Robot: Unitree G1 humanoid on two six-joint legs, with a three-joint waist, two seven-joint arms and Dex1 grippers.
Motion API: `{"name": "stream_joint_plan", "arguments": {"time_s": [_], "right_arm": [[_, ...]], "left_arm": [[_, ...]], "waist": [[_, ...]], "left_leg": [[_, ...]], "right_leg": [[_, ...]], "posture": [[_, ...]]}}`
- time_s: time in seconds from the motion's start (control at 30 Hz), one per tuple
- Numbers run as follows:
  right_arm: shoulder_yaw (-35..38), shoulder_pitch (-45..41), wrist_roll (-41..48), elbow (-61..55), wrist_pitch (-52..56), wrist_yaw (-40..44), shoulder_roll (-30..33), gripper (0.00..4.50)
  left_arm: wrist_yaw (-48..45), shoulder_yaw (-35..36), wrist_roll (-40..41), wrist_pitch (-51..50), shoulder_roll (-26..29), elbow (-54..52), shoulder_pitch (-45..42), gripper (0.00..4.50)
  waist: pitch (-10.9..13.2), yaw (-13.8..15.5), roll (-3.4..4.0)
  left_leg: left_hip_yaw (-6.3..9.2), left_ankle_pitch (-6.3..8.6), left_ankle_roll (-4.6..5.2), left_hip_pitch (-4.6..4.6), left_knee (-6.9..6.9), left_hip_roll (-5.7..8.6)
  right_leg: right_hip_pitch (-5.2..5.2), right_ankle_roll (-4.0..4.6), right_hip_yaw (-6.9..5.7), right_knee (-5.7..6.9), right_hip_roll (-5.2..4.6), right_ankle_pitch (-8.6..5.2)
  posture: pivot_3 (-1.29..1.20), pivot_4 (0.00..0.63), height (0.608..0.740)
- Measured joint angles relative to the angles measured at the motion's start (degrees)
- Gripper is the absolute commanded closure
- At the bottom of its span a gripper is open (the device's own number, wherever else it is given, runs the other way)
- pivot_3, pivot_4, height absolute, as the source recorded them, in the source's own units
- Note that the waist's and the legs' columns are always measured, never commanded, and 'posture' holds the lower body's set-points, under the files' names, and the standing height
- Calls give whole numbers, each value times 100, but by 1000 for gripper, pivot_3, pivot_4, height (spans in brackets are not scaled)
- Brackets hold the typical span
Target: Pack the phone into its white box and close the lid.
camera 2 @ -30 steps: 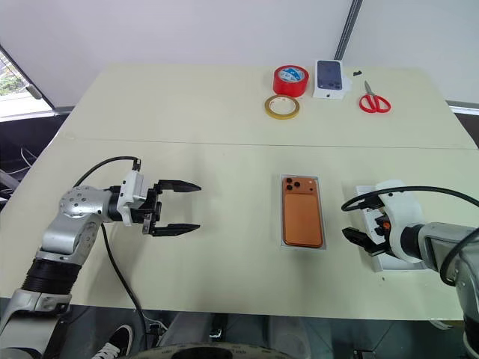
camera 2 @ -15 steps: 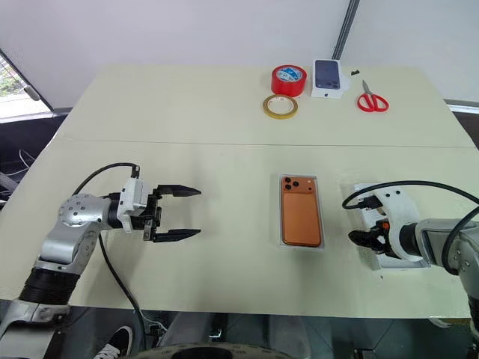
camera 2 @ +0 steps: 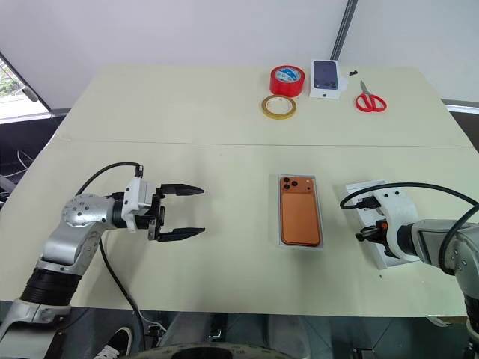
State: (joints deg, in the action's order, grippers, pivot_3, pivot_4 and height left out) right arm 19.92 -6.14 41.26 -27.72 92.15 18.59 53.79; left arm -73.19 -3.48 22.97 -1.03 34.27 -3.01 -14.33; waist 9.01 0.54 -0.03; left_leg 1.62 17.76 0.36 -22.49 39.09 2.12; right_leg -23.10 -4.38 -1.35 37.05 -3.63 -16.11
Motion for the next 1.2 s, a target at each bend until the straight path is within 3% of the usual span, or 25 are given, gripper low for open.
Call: {"name": "stream_joint_plan", "arguments": {"time_s": [0.33,0.57,0.77,0.87,1.03,1.1,1.2], "right_arm": [[390,-960,-182,303,-95,-78,-953,4469],[927,-2143,-277,805,-667,-375,-2283,4469],[1805,-3026,130,816,-286,-644,-3777,4469],[2244,-3253,739,642,-10,-837,-4655,4469],[2280,-2599,2406,292,-5,-1298,-5206,4469],[2120,-2180,3028,234,-9,-1496,-5210,4469],[1470,-1452,4565,222,-459,-2274,-4588,4469]], "left_arm": [[75,-32,-24,-12,-58,87,-269,87],[184,-77,-129,5,-160,314,-413,87],[512,-152,-171,10,-476,307,-578,87],[806,-197,-181,2,-722,175,-677,87],[1015,-202,-244,-13,-745,169,-673,87],[1046,-200,-247,-23,-740,172,-674,87],[1117,-195,-245,-38,-748,188,-685,87]], "waist": [[4,-18,7],[9,-20,15],[10,-15,17],[10,-18,19],[10,-16,20],[10,-28,21],[11,-52,21]], "left_leg": [[-3,0,0,-1,-1,-1],[-4,-1,-1,-4,-4,0],[-3,-2,-4,-6,-5,0],[-4,-2,-4,-7,-9,0],[-3,-2,-4,-9,-12,2],[-4,-2,-4,-9,-11,2],[-4,-2,-3,-9,-10,2]], "right_leg": [[-5,0,0,3,1,0],[-13,-1,0,8,2,1],[-17,-1,0,15,1,1],[-23,-1,0,20,1,1],[-23,-1,0,20,1,1],[-23,-1,1,19,0,1],[-22,-1,1,18,0,1]], "posture": [[0,150,740],[0,150,740],[0,150,740],[0,150,740],[0,150,740],[0,150,740],[0,150,740]]}}
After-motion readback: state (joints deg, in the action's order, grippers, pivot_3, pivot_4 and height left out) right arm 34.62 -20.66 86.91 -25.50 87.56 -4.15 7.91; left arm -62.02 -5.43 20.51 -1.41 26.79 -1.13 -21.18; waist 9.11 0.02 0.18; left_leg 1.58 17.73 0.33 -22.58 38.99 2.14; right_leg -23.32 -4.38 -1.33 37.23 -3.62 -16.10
